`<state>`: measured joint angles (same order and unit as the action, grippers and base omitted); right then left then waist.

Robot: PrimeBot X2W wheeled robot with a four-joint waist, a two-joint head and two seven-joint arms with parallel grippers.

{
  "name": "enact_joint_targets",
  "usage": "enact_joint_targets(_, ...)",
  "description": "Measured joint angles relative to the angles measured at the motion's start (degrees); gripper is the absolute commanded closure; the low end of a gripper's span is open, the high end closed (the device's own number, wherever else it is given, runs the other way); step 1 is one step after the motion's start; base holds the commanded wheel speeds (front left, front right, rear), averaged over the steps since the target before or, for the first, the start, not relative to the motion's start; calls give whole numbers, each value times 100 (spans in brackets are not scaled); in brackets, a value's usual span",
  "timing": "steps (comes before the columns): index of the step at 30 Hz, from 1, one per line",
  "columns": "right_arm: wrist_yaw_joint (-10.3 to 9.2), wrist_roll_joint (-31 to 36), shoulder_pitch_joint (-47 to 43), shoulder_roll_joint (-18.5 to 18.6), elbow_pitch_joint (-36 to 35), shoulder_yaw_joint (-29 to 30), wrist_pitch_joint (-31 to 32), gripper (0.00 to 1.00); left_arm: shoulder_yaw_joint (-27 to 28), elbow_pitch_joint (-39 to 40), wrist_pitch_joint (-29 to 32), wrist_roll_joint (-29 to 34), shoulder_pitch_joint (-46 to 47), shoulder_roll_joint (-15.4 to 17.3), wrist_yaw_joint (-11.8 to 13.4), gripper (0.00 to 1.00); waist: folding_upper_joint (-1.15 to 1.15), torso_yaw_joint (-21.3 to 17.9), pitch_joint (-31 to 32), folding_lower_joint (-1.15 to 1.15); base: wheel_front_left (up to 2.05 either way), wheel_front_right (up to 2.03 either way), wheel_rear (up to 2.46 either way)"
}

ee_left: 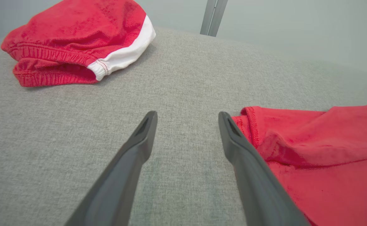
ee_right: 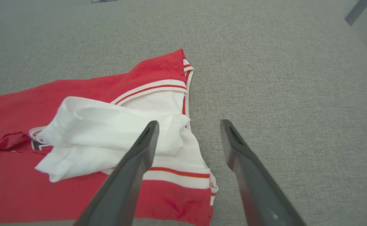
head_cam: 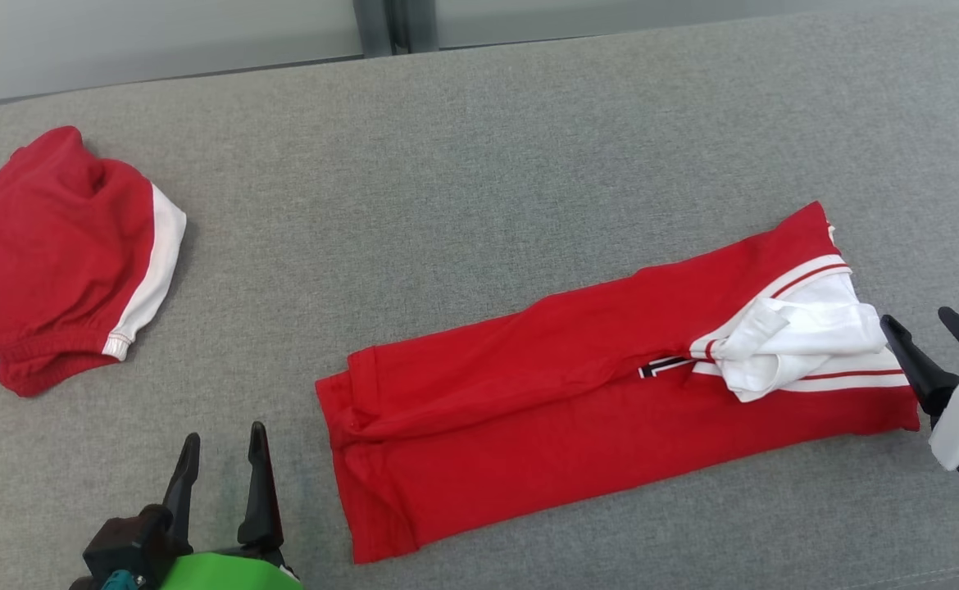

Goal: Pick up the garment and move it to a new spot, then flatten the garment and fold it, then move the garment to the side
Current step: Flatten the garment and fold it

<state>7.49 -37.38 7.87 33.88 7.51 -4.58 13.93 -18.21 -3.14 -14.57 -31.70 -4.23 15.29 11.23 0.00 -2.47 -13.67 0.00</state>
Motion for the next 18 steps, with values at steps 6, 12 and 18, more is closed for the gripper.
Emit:
enact_joint_targets(6,1,310,458,-204,479,-197,748,0,397,265,-40,530,16,-727,-75,0,0,154,-172,0,0,0,0)
enact_joint_targets(12,1,567,793,-174,1193,-524,1089,0,749,311,-46,1056,13,-1114,-531,0,0,390,-303,0,0,0,0)
enact_joint_targets(18,-1,216,1038,35,1589,-956,1268,0,1049,346,-47,1276,-29,-1225,-909,0,0,551,-277,0,0,0,0)
